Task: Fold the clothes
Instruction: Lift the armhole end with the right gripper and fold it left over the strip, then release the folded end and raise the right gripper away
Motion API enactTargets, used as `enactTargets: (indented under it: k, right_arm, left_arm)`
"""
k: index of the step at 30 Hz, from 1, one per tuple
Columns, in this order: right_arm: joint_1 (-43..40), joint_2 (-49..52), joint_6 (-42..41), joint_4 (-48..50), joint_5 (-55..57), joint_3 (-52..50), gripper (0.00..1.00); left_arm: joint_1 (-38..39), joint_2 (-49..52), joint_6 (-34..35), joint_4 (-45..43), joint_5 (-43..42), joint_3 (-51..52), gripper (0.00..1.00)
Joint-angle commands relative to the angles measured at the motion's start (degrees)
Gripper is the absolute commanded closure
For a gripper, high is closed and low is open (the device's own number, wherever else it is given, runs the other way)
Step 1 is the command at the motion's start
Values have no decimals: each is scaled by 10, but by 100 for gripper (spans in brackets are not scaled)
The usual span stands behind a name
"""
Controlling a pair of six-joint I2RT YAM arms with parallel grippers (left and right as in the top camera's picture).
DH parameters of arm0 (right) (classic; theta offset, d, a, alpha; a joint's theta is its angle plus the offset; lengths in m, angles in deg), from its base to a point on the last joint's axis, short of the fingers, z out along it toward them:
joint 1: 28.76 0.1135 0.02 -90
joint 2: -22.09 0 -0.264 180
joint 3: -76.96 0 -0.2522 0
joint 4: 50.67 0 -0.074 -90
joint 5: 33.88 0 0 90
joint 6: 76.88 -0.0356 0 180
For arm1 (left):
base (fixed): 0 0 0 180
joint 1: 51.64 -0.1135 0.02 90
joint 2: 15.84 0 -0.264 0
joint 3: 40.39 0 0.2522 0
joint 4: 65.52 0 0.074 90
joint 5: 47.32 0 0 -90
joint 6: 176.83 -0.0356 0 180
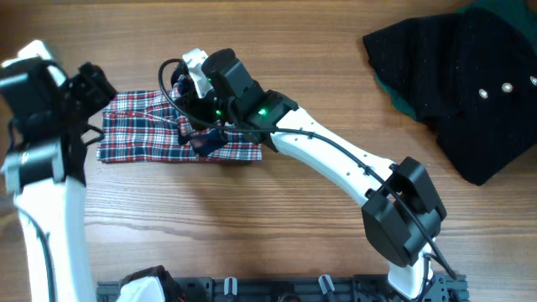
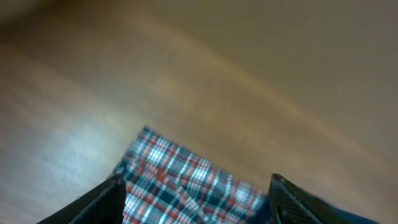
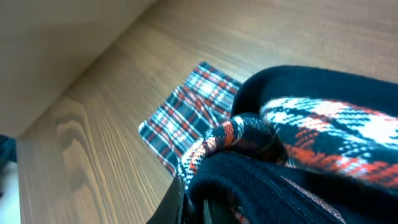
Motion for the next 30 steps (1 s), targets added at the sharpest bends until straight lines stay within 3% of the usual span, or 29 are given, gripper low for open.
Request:
enactTargets:
  k: [1, 6, 17, 18, 19, 20, 21, 30]
  right_arm:
    - [4, 19, -16, 40, -28, 14, 96]
    - [18, 45, -42, 110, -54, 14, 96]
    - [45, 70, -57, 166, -48, 14, 93]
    - [44, 70, -57, 166, -46, 14, 89]
    - [44, 70, -57, 166, -45, 14, 74]
    - [44, 70, -57, 166, -43, 14, 34]
    - [44, 70, -57, 165, -38, 14, 1]
    - [12, 60, -60, 144, -59, 24, 0]
  left_arm:
    - [-1, -88, -3, -4, 8, -25, 27]
    - [-1, -154, -3, 0, 8, -25, 28]
    - [0, -123, 10, 54, 7, -25, 28]
    - [0, -123, 10, 54, 7, -25, 28]
    - [0, -123, 10, 54, 7, -25, 28]
    - [0, -123, 10, 54, 7, -25, 28]
    - [0, -123, 9, 54, 7, -25, 28]
    - [0, -117, 9, 59, 8, -25, 28]
